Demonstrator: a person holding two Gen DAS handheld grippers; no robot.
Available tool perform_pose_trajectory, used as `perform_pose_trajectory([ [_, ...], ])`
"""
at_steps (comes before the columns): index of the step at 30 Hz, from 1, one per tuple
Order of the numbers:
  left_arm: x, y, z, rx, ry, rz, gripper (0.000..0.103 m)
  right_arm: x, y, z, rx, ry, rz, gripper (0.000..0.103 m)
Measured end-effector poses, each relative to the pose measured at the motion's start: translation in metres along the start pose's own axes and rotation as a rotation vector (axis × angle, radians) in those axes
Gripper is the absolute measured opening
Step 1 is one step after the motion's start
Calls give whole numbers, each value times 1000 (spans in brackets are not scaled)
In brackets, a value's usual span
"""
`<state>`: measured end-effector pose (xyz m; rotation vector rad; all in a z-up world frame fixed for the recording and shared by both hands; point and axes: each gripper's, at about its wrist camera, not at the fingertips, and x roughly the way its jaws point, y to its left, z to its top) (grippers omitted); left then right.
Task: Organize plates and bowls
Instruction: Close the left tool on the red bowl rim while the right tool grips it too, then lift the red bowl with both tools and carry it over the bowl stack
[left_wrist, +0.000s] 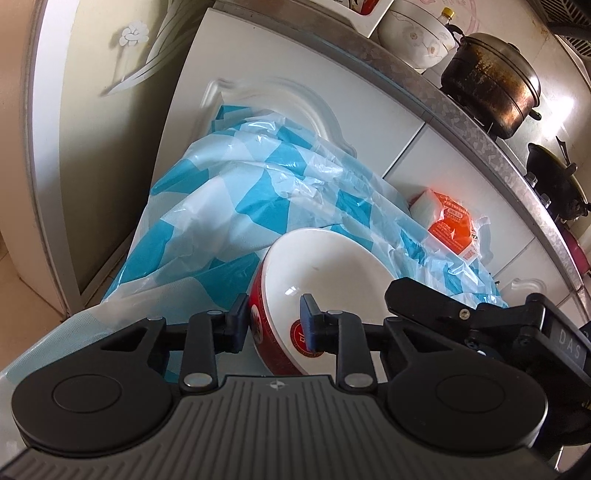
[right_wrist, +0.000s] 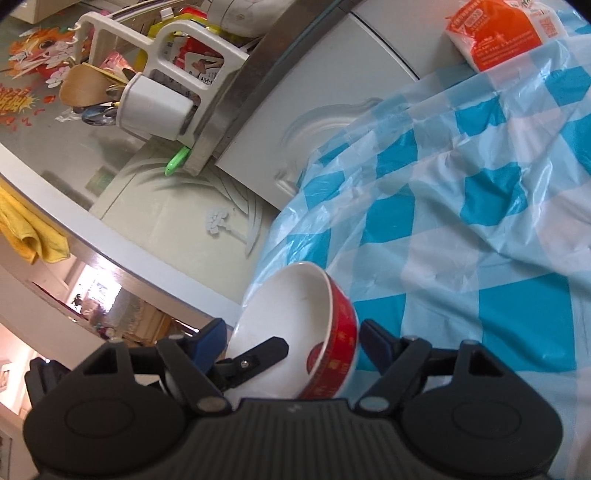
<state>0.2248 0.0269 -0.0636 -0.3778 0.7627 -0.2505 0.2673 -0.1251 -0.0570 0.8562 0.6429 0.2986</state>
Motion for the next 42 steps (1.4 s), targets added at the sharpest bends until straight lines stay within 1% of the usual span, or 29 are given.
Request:
perform_pose_trajectory([
  [7,-6,-2,2,-16,-22,-21,29,-11,7,0,-3,-32,24,81],
  [13,-14,-7,2,-17,-48,-55,28,-27,19,2,-48,-70,29,82],
  [19,-25,-18,-1,-4,-66,-98,28,-42,18,0,-39,-102,36,82],
  [26,-38,-42,-10,51,-90,-135,28,-71,17,0,-35,-155,34,83],
  [34,-56,-76,-24,106,-109,-192,28,-116,11,-2,-22,-217,33,84],
  [42,-66,-117,-42,184,-101,-252,28,-164,0,-11,-3,-282,19,85],
])
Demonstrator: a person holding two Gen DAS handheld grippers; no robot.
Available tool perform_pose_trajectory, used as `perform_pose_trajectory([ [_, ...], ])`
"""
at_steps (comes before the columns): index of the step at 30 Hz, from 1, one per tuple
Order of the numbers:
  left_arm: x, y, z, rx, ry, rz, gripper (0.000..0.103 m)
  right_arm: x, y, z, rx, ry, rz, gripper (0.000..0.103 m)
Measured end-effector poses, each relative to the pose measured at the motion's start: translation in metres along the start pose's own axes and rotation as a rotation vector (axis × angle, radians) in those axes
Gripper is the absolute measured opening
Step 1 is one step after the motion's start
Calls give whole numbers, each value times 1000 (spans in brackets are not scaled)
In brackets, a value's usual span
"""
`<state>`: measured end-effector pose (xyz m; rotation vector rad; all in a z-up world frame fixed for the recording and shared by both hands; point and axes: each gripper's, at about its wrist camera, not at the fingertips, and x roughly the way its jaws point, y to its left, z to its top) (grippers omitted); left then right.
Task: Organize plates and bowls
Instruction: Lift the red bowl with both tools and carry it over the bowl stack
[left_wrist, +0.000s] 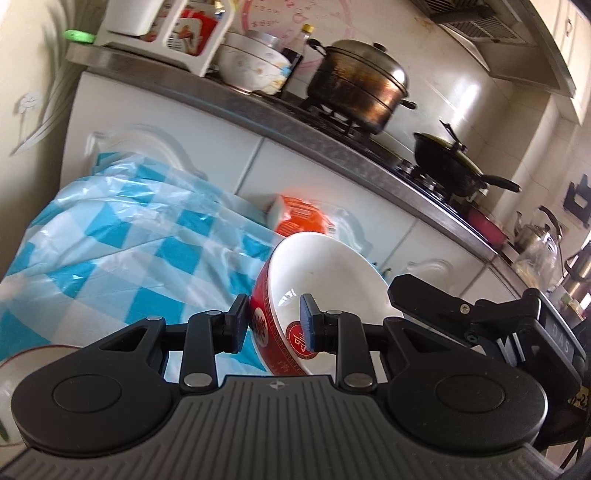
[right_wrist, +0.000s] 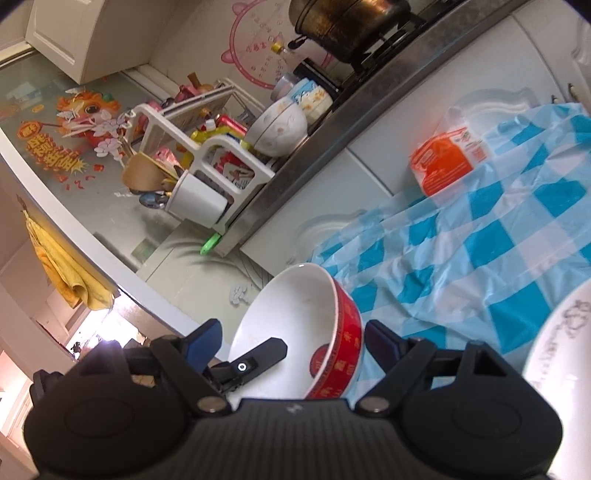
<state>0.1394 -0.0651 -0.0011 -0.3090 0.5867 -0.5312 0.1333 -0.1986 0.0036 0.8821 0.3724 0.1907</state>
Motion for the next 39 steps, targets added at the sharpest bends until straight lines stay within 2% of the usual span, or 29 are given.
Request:
perform_pose_trajectory([
  [8,4,-41,-21,64,43,-66,28,-53,-23,3,36,-71,-31,85],
  [20,30,-89,-59,132,138,-104,29,-119,-51,6,44,-185,-107,88],
  [24,37,-96,-68,160,158,-100,29,-128,-66,4,65,-204,-127,88],
  [30,46,-102,-74,188,178,-85,29,-130,-86,2,94,-189,-143,88],
  [39,52,-104,-83,212,190,-56,31,-129,-94,-4,73,-183,-173,89],
])
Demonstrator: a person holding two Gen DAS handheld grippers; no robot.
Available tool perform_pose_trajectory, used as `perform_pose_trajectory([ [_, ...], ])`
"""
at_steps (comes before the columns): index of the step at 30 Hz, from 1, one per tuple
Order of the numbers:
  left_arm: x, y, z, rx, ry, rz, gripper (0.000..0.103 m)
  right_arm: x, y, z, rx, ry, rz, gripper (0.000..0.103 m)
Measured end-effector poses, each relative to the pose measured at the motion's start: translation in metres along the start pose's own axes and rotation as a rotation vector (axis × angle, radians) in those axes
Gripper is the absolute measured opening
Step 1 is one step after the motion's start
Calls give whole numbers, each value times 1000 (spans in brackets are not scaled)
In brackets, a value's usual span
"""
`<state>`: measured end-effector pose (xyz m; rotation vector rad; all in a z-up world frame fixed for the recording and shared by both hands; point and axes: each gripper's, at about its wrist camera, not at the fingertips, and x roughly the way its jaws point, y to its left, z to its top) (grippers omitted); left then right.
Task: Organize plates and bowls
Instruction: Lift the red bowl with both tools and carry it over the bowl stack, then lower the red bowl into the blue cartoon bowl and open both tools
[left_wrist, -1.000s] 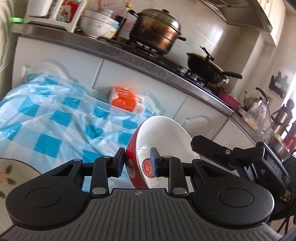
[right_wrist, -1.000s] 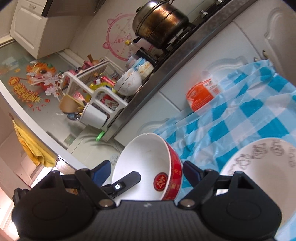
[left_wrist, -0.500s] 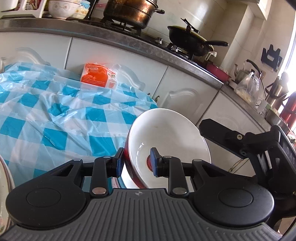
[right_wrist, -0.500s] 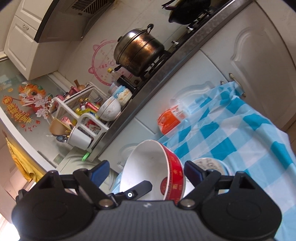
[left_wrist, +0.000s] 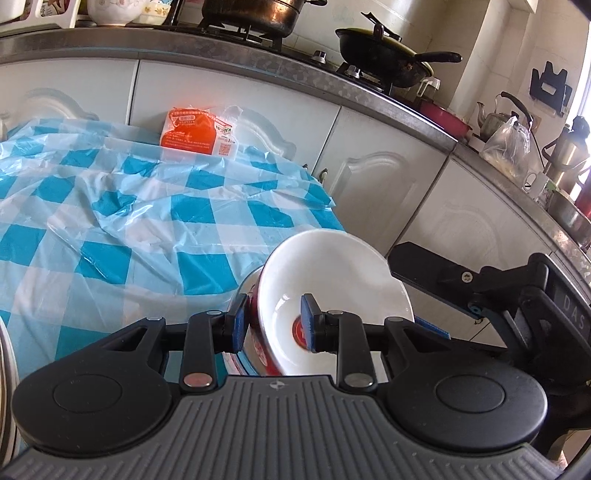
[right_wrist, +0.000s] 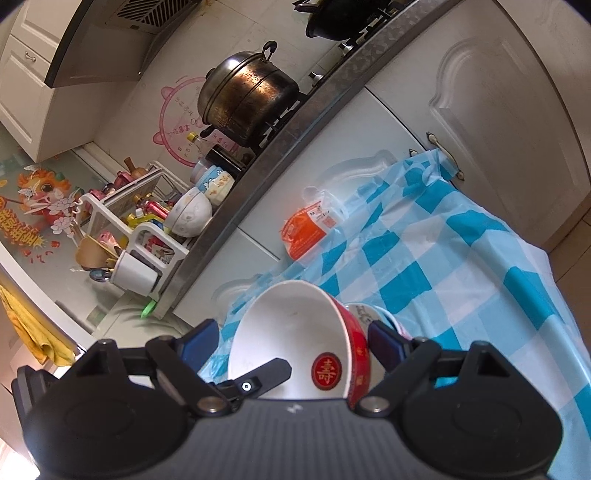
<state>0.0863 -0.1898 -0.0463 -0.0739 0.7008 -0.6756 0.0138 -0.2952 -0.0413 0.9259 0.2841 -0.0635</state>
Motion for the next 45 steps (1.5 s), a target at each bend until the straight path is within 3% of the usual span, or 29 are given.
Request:
perform_pose_trajectory([
  [7,-3,1,-4,-11,-33,-4,41,-6,-5,-5,-11,-28,24,90],
  [10,-6,2,-3,-13,-44,-39,62,-11,-8,-6,-7,-38,23,91],
  [11,-8,2,-3,-9,-53,-32,72,-12,-9,-6,0,-40,25,91],
  [13,-13,-1,-2,8,-88,13,80,-14,-9,-6,6,-43,23,91],
  [19,-29,4,-2,-3,-104,41,84,-26,7,-3,-51,-84,5,94],
  [24,-53,4,-11,49,-109,99,97,-38,33,-7,-154,-119,-36,97],
  [31,-89,17,-26,63,-90,152,101,-47,65,-28,-267,-102,-85,98],
  [45,-157,53,-49,21,-107,285,103,-56,112,-70,-361,-35,-142,98],
])
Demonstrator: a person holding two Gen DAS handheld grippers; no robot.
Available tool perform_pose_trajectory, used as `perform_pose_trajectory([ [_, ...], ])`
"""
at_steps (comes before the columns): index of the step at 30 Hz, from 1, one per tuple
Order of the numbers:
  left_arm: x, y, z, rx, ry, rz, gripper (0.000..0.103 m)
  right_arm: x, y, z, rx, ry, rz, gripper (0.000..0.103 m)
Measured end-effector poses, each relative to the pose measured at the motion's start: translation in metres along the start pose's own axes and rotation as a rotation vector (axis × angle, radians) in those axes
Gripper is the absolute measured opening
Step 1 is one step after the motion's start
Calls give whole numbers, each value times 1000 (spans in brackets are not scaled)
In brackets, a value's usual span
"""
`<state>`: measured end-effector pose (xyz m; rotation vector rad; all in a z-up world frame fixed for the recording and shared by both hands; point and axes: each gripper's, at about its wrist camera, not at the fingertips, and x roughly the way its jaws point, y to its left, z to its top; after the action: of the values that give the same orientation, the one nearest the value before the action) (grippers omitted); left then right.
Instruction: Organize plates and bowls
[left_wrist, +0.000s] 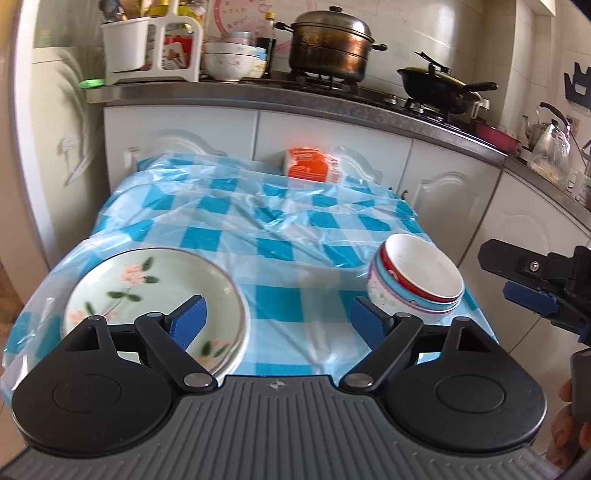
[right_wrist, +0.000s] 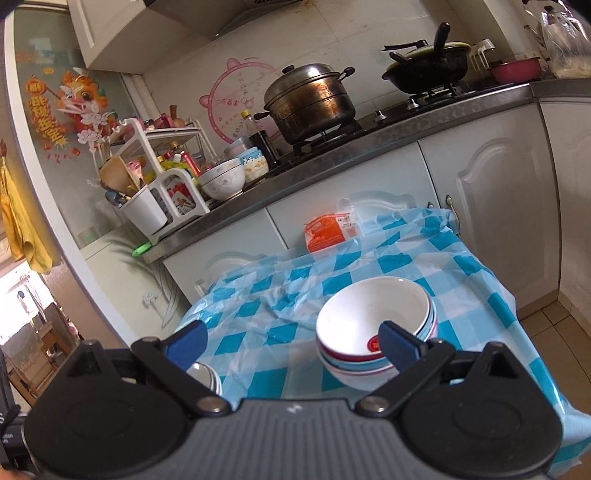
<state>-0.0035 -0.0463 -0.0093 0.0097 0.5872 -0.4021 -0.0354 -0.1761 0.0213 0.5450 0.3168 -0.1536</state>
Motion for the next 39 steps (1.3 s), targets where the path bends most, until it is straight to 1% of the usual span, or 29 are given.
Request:
perform_pose_trajectory([
  [10,-23,25,-14,-15,-1,95,103,-5,36,-18,-88,32,-5,98],
  [16,-33,34,-22,-16,0,131,103,-7,55,-30,-146,46,-8,98],
  [25,-45,37,-27,-16,-21,177,103,-10,71,-42,-183,51,3,99],
  [30,-47,32,-27,-10,-32,189,103,-11,74,-46,-205,44,3,99],
  [39,-43,27,-30,17,-29,176,103,-12,69,-50,-204,35,-16,98],
])
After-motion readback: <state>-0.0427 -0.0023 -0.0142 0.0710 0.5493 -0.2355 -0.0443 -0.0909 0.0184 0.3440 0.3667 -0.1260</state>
